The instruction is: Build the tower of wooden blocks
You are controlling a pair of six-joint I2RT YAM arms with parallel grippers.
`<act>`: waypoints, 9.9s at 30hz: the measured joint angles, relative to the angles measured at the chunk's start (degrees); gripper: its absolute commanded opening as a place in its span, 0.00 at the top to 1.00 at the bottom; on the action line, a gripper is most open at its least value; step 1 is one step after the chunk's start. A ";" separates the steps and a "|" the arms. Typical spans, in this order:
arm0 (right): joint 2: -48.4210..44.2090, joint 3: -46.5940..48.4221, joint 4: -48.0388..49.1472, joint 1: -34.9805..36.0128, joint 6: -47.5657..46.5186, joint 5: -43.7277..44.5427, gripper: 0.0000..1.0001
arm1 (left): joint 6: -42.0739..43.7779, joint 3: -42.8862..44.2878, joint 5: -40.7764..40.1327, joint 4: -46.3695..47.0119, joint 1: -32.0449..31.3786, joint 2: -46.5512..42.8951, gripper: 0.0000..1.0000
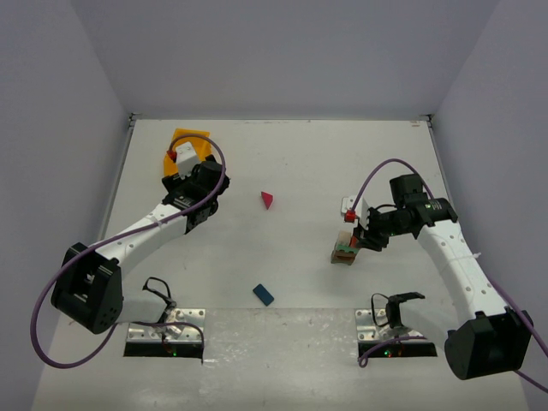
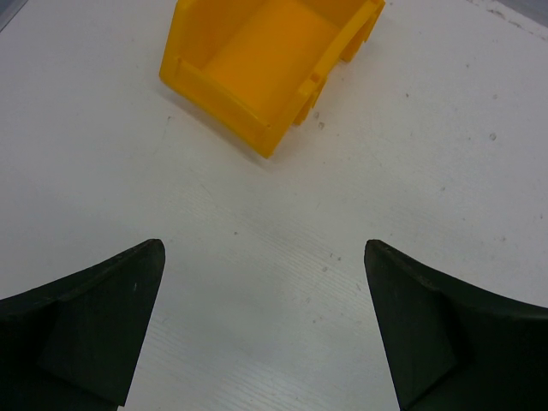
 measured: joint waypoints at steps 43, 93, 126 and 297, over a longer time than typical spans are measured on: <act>0.02 -0.20 1.48 0.05 0.86 -0.48 0.43 | 0.47 0.44 0.27 -0.02 0.00 0.02 0.00; 8.05 19.38 41.57 18.88 62.95 0.62 0.01 | 2.42 -7.36 19.97 15.71 6.59 -4.28 0.00; 35.41 9.96 38.14 63.38 75.27 40.39 0.01 | -7.37 -14.43 12.16 13.65 8.41 -14.27 0.00; 5.53 9.38 -4.31 16.79 9.21 20.92 0.53 | -0.04 -5.64 5.39 8.20 8.41 -1.90 0.00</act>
